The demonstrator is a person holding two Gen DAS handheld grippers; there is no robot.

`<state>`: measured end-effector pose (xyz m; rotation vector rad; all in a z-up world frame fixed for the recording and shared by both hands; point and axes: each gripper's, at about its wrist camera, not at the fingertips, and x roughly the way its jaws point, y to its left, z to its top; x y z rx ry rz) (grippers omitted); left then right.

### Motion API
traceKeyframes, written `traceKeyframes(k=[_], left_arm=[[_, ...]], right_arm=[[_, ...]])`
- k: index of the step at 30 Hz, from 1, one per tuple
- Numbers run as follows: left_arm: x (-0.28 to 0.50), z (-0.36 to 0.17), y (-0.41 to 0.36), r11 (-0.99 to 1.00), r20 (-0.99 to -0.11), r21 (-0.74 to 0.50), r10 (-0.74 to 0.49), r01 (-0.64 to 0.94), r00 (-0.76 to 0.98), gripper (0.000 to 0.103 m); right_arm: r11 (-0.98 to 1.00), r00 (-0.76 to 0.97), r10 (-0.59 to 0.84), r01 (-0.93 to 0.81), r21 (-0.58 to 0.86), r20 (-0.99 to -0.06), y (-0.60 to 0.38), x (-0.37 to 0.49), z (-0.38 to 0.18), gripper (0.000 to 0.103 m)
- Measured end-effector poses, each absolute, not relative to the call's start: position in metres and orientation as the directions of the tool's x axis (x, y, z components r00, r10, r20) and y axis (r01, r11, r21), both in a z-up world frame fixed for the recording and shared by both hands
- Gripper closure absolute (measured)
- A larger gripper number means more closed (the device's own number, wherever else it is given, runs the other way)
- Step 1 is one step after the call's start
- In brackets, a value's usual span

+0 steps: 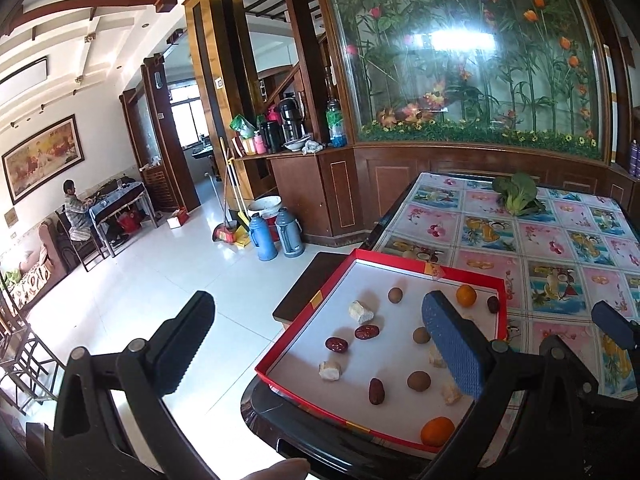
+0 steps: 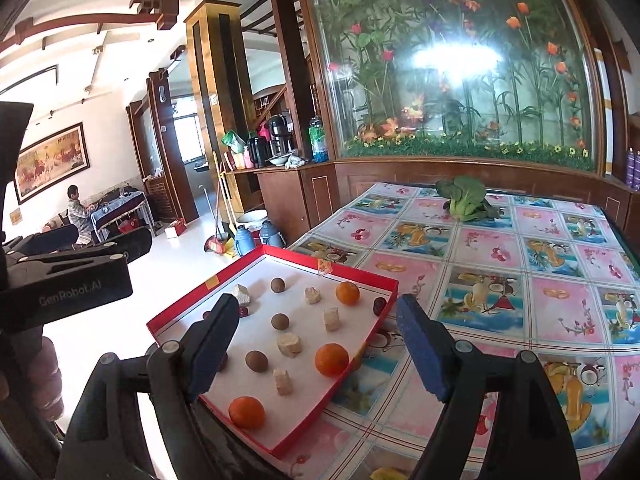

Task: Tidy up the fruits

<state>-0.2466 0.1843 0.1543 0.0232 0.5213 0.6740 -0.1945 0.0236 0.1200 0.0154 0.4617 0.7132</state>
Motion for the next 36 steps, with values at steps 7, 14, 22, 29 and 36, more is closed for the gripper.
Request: traceKeyframes(k=[7,14,22,29,36], left_arm=[[-0.244,0.149,0.193,0.780,-0.468,0.174,0.602,-0.601,0.647,0.000],[-0.239,0.141,0.197,0.785,-0.484,0.172,0.594,-0.595,0.643,0.000],[-0.236,0.136,0.201,0.789,-0.492,0.175,0.588,-0.589,0.642,0.000],[-0.229,0.128,0.202,0.795,-0.514,0.166,0.575,-0.583,0.637,0.000],[-0.227,0.125,0.204,0.799,-0.513,0.160,0.569,-0.579,0.643,0.000]], right_arm=[[0.757,0.658,0.633,-0.635,0.151,-0.408,0.031,-0.196,0.119,0.023],[0.760,0.654,0.626,-0.634,0.144,-0.425,0.035,-0.193,0.116,0.023],[0.763,0.648,0.621,-0.628,0.152,-0.442,0.040,-0.188,0.112,0.023],[0.765,0.645,0.618,-0.626,0.154,-0.448,0.043,-0.187,0.110,0.023],[0.770,0.652,0.612,-0.620,0.149,-0.447,0.044,-0.186,0.109,0.023]])
